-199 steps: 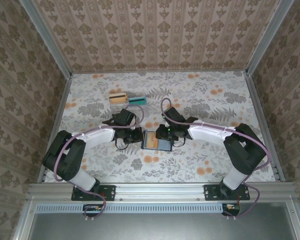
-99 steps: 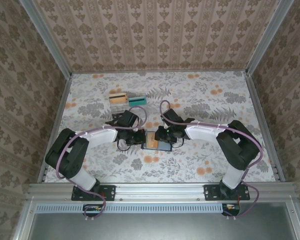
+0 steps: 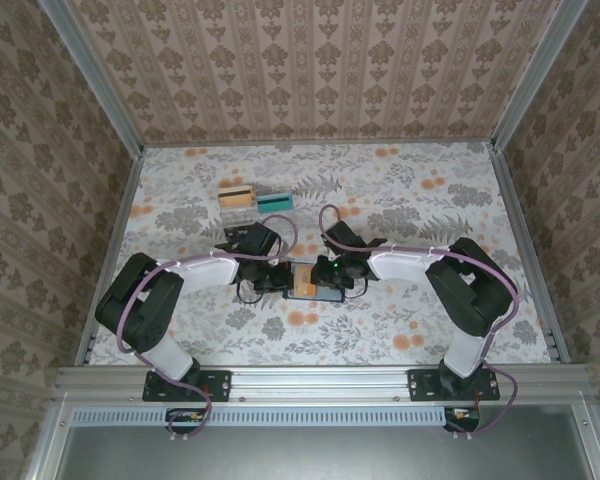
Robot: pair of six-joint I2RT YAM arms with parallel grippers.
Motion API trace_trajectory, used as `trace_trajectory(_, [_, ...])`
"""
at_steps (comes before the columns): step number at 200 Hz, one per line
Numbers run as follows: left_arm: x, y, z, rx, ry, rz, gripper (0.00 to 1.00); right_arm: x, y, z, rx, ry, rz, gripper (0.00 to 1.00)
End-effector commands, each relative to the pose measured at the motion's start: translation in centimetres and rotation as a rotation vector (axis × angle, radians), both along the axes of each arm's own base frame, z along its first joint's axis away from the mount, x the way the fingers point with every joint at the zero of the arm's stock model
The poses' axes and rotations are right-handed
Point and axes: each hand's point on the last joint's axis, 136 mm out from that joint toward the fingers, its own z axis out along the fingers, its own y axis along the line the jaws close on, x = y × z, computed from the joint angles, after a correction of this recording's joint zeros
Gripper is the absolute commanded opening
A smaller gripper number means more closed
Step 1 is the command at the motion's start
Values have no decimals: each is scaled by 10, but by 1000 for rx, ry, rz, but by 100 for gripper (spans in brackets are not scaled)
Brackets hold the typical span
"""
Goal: Take the credit cards out of the card holder
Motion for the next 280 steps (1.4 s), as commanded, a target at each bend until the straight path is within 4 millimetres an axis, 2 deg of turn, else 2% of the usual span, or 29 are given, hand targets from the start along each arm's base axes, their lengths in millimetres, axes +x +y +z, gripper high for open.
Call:
trace_trajectory(1, [-6,1,-8,14,34,6,0,-6,-3,-14,4,46,-12,18])
trace_trajectory(83, [-8,-4,-9,7,41,-7,0,-2,7,-8,111,48,-23,17])
trace_trajectory(100, [-8,-4,-10,8,44,-6,0,-3,7,-6,121,49,-22,8])
trace_trajectory(111, [-9,-3,-10,11,47,-4,0,-4,4,-7,115,53,-28,0])
trace_trajectory(189, [-13,19,-27,103,95,61,0,-7,-33,-10,114,57,-91,0])
trace_trajectory(215, [-13,20,-27,106,97,65,0,-7,-38,-9,134,53,-96,0])
trace_trajectory(233, [-12,18,-25,99,95,60,0,-5,-34,-4,169,35,-85,0])
trace_trajectory(241, [-12,17,-24,93,94,57,0,-4,-30,-3,191,33,-77,10])
trace_trajectory(251, [-11,15,-24,86,94,51,0,-2,-24,-1,221,29,-68,15])
trace_trajectory(280, [-12,13,-23,82,94,42,0,3,-13,-1,263,26,-59,20])
